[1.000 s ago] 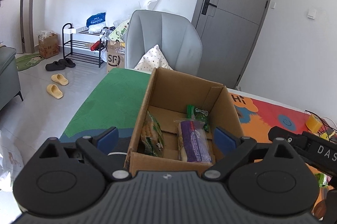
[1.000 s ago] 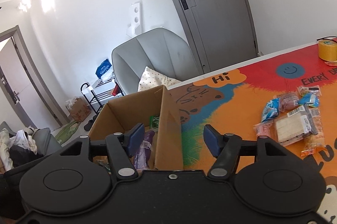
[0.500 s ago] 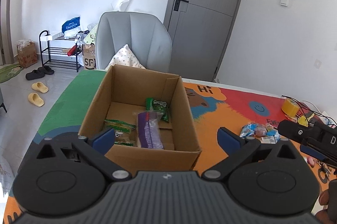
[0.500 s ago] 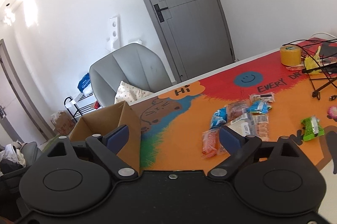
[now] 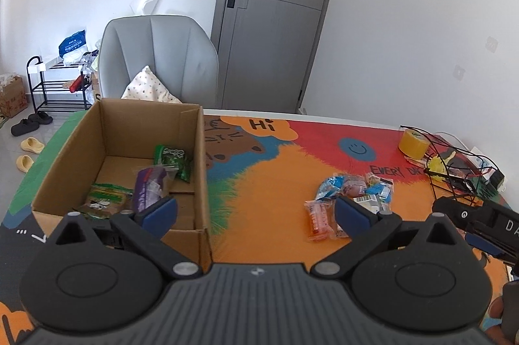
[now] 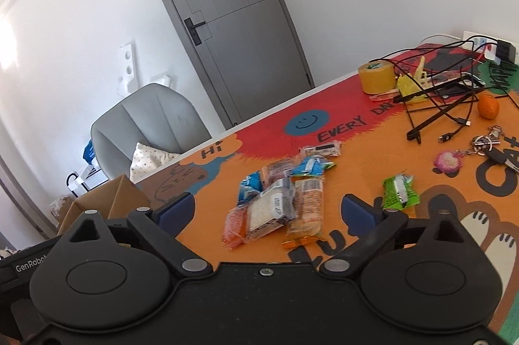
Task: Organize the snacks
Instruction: 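Grasp the green candy with the right tool while the left tool grasps the orange candy tube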
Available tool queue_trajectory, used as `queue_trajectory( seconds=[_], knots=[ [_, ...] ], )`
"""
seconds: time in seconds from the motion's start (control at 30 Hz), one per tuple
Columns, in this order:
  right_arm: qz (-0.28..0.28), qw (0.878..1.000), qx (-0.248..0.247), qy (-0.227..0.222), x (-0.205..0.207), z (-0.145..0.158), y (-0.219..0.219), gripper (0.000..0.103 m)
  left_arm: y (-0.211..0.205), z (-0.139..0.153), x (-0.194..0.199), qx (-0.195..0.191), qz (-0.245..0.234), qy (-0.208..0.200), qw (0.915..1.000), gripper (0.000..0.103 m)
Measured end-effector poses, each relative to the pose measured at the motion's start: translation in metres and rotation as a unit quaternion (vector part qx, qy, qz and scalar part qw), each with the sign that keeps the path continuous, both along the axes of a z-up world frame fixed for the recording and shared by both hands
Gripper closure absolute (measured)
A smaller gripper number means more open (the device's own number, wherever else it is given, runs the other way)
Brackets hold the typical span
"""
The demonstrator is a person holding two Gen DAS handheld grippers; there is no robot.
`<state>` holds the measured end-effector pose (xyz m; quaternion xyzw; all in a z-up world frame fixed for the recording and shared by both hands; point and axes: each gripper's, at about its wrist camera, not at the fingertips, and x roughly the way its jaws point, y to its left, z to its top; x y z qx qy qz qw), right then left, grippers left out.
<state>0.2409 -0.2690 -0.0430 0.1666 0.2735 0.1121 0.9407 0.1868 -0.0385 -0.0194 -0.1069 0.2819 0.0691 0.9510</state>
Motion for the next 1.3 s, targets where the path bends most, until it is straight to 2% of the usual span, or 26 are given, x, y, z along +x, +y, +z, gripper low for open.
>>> queue_trajectory(
  seconds=[0.33, 0.43, 0.73, 0.8, 1.13, 1.2, 1.3],
  knots=[
    [-0.045, 0.999, 0.011, 0.026, 0.011, -0.027, -0.049, 0.011, -0.037, -0.018, 0.032, 0.008, -0.021, 0.013, 0.9997, 0.003],
    [-0.057, 0.997, 0.015, 0.04, 0.018, -0.039, -0.061, 0.016, -0.044, -0.027, 0.042, 0.015, -0.022, 0.019, 0.9995, 0.005],
    [-0.075, 0.994, 0.014, 0.074, 0.043, -0.068, -0.08, 0.03, -0.051, -0.056, 0.079, 0.006, -0.019, 0.055, 0.9983, 0.024],
    [-0.078, 0.993, 0.014, 0.082, 0.05, -0.074, -0.082, 0.037, -0.054, -0.062, 0.087, 0.006, -0.021, 0.062, 0.9978, 0.03],
    [-0.081, 0.993, 0.003, 0.092, 0.076, -0.085, -0.083, 0.045, -0.062, -0.087, 0.123, 0.004, -0.023, 0.089, 0.9957, 0.04],
    [-0.079, 0.993, -0.001, 0.091, 0.078, -0.086, -0.081, 0.052, -0.064, -0.089, 0.127, 0.012, -0.02, 0.088, 0.9959, 0.043],
    [-0.079, 0.993, -0.009, 0.089, 0.08, -0.086, -0.079, 0.056, -0.065, -0.096, 0.132, 0.009, -0.027, 0.105, 0.9941, 0.048]
  ],
)
